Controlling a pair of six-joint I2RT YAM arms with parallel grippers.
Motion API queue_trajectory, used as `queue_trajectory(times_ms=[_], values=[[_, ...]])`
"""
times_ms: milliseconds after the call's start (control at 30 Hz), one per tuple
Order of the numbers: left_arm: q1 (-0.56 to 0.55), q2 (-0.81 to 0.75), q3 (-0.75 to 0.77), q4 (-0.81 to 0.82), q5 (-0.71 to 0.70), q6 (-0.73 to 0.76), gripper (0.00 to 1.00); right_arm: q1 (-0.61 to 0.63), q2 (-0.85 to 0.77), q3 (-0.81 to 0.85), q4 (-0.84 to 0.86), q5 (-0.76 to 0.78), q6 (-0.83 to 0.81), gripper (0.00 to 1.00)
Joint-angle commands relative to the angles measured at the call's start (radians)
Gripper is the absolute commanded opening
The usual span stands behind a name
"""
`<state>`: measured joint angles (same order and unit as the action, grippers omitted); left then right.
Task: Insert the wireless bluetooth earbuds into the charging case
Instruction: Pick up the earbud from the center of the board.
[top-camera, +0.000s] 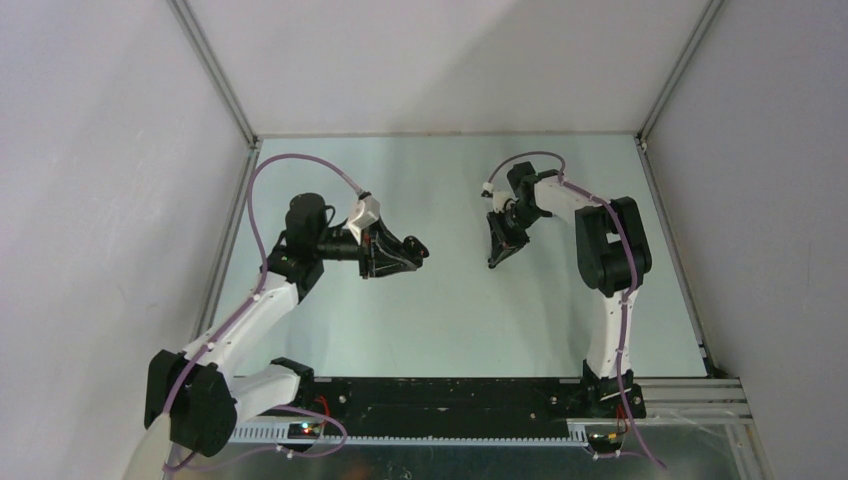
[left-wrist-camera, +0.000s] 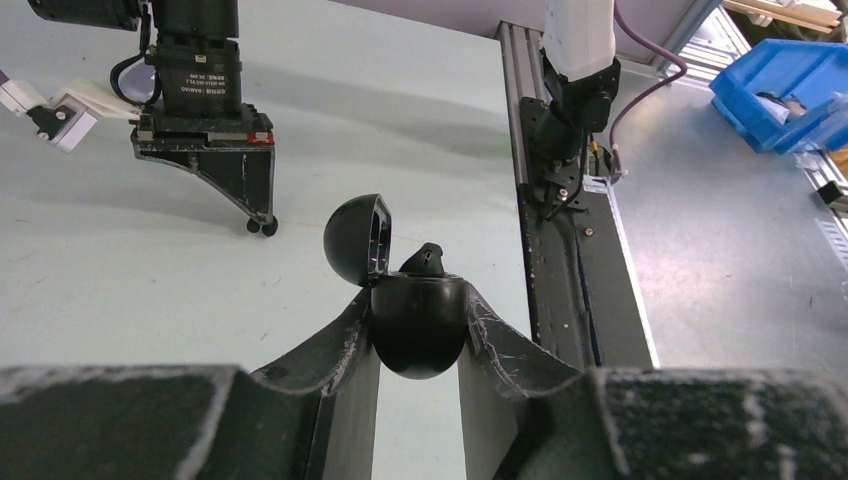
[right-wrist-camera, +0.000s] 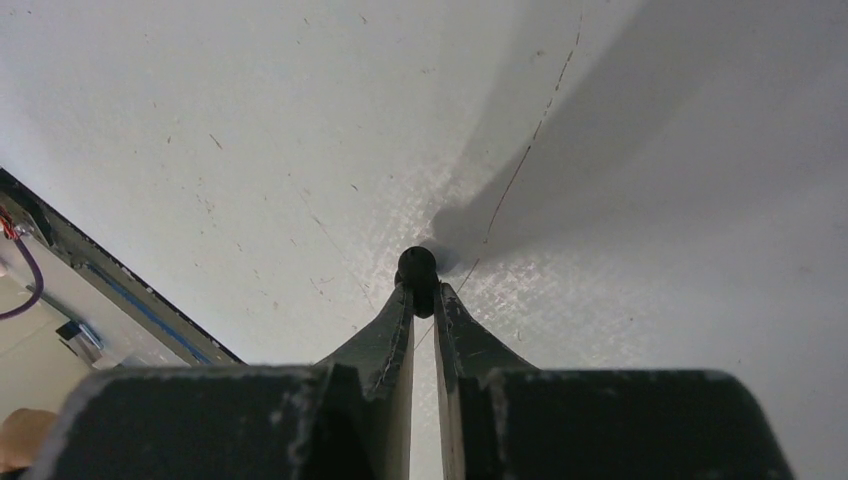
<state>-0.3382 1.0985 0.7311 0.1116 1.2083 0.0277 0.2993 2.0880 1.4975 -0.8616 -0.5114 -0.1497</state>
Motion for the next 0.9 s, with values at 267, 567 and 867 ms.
queue_trajectory(times_ms=[267,567,867], values=[[-0.005,-0.019,0.056,0.01,0.01,0.025,0.0,-0.006,-0.035,0.005,0.005,-0.046,-0.041,0.18],[-0.005,-0.014,0.054,0.009,0.011,0.027,0.0,-0.006,-0.067,0.003,0.004,-0.052,-0.06,0.0],[-0.006,-0.007,0.052,0.01,0.012,0.027,0.0,0.001,-0.272,0.044,-0.024,0.004,-0.167,0.0]])
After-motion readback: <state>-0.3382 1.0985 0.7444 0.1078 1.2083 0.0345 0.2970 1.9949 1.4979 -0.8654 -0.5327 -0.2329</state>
